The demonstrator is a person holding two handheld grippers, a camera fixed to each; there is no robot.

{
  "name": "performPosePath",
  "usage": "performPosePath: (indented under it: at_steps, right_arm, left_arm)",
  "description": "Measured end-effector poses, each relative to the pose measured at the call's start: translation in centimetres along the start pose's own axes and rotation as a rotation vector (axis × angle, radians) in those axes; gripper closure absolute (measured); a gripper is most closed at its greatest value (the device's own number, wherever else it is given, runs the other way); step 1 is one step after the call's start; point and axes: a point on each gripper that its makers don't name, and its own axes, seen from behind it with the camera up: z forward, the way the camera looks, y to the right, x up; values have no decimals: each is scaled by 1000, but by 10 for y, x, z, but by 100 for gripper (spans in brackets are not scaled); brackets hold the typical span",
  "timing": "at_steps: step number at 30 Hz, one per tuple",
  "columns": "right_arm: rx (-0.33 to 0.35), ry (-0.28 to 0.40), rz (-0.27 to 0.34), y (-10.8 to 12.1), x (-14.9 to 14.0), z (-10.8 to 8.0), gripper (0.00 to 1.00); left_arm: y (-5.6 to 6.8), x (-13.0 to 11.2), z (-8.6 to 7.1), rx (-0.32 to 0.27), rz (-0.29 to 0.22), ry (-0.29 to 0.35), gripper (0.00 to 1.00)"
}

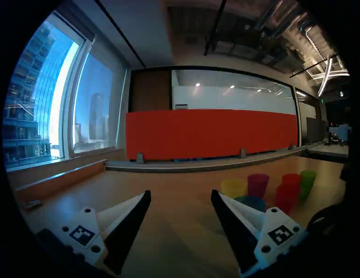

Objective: Pour water

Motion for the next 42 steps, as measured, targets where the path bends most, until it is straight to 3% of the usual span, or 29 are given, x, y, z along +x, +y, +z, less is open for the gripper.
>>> performPosePath:
  at_steps: [26,35,42]
  right_arm:
    - [-1,37,-14,6,7,-3,0]
    - [28,40,-32,6,-2,1,0]
    - [50,43,-12,1,-15,9,0]
  left_arm:
    - [-3,-1,0,0,-15,-9,4]
    - [-3,-1,0,0,-14,-9,4]
    - [-2,-1,0,0,-14,-9,4]
